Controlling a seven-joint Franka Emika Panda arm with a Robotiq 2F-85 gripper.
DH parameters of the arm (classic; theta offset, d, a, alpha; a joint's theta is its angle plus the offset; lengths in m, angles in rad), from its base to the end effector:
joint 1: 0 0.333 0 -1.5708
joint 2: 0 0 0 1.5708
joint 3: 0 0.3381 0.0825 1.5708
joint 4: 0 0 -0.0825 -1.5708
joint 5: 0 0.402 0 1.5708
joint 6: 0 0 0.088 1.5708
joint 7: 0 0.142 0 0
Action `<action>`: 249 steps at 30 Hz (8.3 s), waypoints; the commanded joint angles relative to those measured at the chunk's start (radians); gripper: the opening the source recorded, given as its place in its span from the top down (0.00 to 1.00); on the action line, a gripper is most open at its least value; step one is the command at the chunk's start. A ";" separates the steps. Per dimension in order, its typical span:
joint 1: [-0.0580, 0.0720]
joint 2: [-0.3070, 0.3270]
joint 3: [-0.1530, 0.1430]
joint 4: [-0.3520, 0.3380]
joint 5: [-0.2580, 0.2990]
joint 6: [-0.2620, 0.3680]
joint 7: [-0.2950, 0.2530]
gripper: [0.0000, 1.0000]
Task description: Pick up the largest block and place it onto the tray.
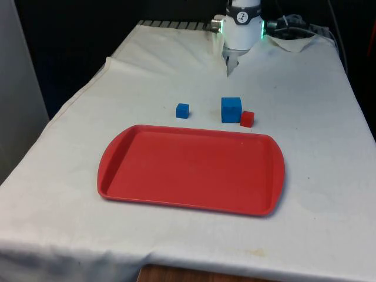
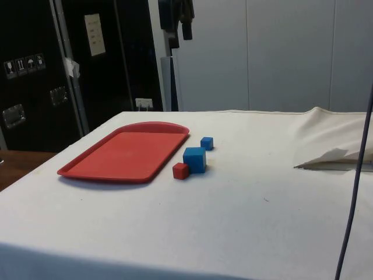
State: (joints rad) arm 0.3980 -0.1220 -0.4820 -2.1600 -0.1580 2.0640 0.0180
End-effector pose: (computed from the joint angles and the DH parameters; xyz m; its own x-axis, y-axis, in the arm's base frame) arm 0.5271 -0.0611 0.4243 0.9996 -0.0248 0.0127 -0.0258 -0.9962 0.0833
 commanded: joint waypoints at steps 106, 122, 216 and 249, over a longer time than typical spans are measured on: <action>0.002 0.374 0.114 -0.335 0.143 0.741 -0.038 0.00; 0.013 0.431 0.099 -0.327 0.116 0.770 -0.024 0.00; -0.041 0.723 0.019 0.310 0.274 0.472 -0.172 0.97; -0.034 0.867 0.003 0.419 0.466 0.449 -0.288 0.61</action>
State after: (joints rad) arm 0.3640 0.7450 -0.4790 -1.7410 0.3080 2.5130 -0.2700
